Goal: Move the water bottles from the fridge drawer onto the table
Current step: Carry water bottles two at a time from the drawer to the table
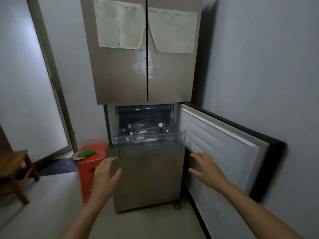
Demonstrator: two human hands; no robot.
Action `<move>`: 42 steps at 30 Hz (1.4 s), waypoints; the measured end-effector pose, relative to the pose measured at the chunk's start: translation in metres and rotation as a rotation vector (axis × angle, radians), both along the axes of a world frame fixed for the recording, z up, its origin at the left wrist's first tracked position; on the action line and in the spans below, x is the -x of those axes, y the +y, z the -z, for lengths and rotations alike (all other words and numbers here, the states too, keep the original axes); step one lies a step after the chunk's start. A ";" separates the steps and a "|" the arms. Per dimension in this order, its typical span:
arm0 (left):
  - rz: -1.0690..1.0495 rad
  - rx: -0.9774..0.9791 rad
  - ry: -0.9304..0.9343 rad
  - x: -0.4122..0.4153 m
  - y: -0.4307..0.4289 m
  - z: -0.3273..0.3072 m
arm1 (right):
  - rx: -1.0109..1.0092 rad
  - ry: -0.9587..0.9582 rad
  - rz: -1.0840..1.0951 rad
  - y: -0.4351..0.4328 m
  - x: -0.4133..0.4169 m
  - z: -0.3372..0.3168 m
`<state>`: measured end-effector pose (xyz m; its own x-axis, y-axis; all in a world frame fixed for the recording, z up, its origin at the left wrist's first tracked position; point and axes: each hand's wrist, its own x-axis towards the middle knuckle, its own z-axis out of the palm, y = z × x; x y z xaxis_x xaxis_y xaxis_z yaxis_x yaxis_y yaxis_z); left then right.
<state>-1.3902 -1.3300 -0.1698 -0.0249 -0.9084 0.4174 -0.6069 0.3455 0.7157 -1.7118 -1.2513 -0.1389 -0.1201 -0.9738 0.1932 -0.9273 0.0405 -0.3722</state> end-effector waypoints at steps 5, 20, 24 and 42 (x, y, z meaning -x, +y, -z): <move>-0.024 -0.021 0.021 0.040 -0.055 -0.001 | 0.063 -0.050 -0.050 -0.085 0.046 -0.015; -0.130 -0.055 0.007 0.065 -0.209 -0.002 | 0.024 -0.072 -0.133 -0.263 0.062 0.018; -0.052 -0.092 0.025 0.067 -0.266 0.001 | -0.001 -0.028 -0.108 -0.311 0.062 0.015; -0.008 -0.258 -0.109 0.076 -0.375 0.055 | -0.179 -0.115 -0.037 -0.433 0.057 0.076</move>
